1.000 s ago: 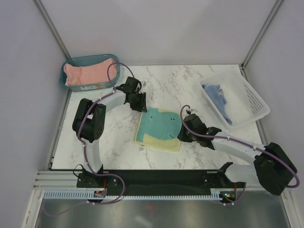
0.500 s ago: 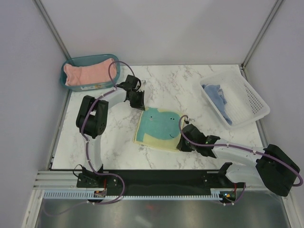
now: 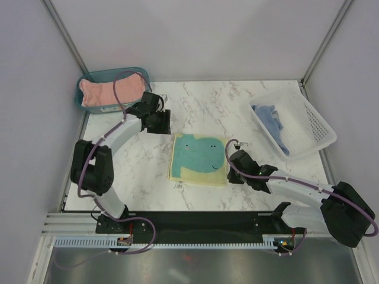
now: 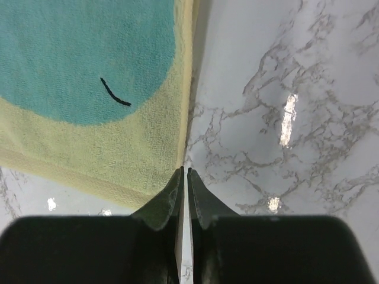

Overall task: Fold and stack the towels
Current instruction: Fold the towel

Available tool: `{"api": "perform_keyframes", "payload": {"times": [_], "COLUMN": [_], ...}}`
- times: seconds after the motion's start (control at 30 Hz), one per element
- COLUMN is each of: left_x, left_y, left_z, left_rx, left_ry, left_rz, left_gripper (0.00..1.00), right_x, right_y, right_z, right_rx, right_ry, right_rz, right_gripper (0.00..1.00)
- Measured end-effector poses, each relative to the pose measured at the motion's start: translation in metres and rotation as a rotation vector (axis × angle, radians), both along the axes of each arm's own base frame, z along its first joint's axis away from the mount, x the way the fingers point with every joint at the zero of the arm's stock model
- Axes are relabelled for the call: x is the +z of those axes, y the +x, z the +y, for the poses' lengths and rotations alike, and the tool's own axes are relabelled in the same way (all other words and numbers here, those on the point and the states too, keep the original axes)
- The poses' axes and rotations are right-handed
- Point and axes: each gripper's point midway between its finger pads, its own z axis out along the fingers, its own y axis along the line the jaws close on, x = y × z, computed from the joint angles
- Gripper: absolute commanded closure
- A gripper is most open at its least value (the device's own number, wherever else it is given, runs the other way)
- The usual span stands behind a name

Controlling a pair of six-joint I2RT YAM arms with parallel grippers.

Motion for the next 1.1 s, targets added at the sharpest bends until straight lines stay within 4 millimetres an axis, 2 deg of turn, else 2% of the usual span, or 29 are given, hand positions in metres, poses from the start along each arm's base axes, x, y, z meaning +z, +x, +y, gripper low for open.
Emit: {"api": "perform_keyframes", "payload": {"times": [0.07,0.1,0.2,0.27,0.37,0.5,0.6,0.8,1.1], "left_x": [0.024,0.032,0.038,0.027,-0.005,-0.038,-0.048,-0.053,-0.062], "left_y": [-0.013,-0.022,-0.052,-0.081,-0.122,-0.152,-0.159,-0.154,-0.163], "left_z": [0.005,0.006,0.001,-0.010,-0.021,-0.021,-0.025,-0.036,-0.034], "left_rx": [0.006,0.006,-0.012,-0.045,-0.077,-0.059,-0.052,-0.052,-0.047], "left_ry": [-0.020,-0.036,-0.079,-0.100,-0.118,-0.118,-0.124,-0.144,-0.119], "left_rz": [-0.054,-0.068,-0.086,-0.060,0.035,0.142,0.170,0.162,0.176], "left_gripper": [0.53,0.54,0.55,0.55,0.57,0.58,0.60,0.69,0.67], "right_x": [0.008,0.014,0.034,0.046,0.055,0.064,0.070,0.073,0.070], "right_y": [0.004,0.006,0.011,0.013,0.012,0.010,0.008,0.006,0.004], "right_z": [0.000,0.002,0.010,0.014,0.016,0.015,0.013,0.011,0.009], "right_rx": [0.006,0.012,0.022,0.027,0.033,0.038,0.038,0.038,0.038], "right_ry": [-0.002,0.004,0.048,0.081,0.110,0.131,0.144,0.152,0.144], "right_rz": [-0.014,-0.025,-0.063,-0.089,-0.108,-0.122,-0.136,-0.147,-0.138], "right_gripper": [0.87,0.87,0.87,0.87,0.87,0.87,0.87,0.87,0.87]}}
